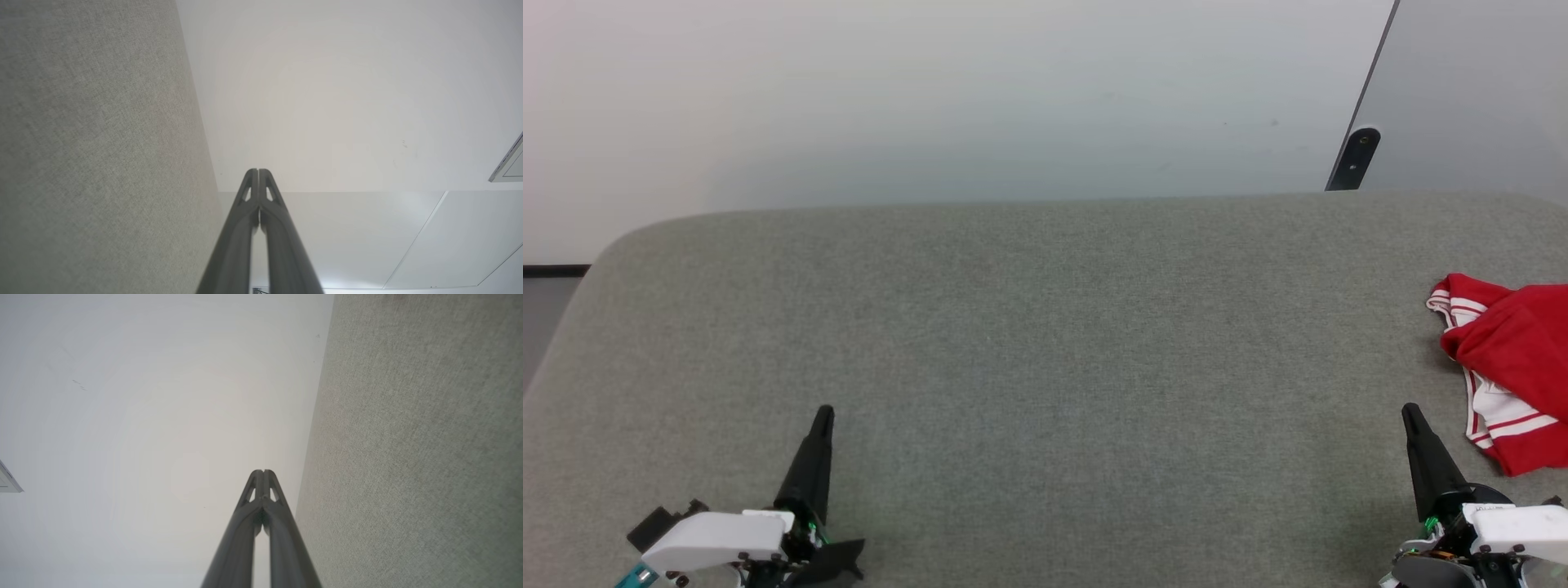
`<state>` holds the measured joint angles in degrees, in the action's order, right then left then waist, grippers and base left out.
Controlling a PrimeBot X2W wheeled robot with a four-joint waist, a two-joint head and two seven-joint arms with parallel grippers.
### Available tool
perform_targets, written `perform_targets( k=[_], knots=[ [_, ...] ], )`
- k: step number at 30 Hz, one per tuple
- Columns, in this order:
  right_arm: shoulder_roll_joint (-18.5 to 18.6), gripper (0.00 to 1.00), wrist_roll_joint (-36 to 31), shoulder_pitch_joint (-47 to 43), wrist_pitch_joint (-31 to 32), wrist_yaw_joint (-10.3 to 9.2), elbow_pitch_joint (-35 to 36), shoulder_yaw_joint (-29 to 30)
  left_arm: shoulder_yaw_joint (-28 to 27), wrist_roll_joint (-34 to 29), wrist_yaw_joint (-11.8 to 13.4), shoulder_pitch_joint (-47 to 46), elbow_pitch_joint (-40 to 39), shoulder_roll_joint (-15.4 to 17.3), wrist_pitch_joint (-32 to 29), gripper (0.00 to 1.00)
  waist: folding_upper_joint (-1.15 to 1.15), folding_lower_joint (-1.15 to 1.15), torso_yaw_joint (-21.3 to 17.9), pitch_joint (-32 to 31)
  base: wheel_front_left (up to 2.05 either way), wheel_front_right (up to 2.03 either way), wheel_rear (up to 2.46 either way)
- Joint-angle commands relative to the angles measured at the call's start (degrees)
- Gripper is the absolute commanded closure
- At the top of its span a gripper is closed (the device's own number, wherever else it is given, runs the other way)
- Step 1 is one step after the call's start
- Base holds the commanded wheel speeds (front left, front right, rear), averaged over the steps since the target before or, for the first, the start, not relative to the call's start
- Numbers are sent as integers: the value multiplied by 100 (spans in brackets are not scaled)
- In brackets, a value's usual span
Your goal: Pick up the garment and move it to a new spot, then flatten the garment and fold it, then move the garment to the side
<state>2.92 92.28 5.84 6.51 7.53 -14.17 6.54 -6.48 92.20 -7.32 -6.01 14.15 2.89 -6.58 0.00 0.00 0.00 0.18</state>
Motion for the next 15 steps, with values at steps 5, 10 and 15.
perform_targets(
  k=[5,10,15],
  knots=[
    [-12,100,24,75,-9,-8,-1,3,-14,37,-36,-58,4,-8,-13,100,0,0,0,0,0,0,0],
    [-12,100,24,75,-9,-8,-1,3,-14,37,-36,-58,4,-8,-13,100,0,0,0,0,0,0,0],
    [-12,100,24,75,-9,-8,-1,3,-14,38,-36,-58,4,-8,-13,100,0,0,0,0,0,0,0]
  ],
)
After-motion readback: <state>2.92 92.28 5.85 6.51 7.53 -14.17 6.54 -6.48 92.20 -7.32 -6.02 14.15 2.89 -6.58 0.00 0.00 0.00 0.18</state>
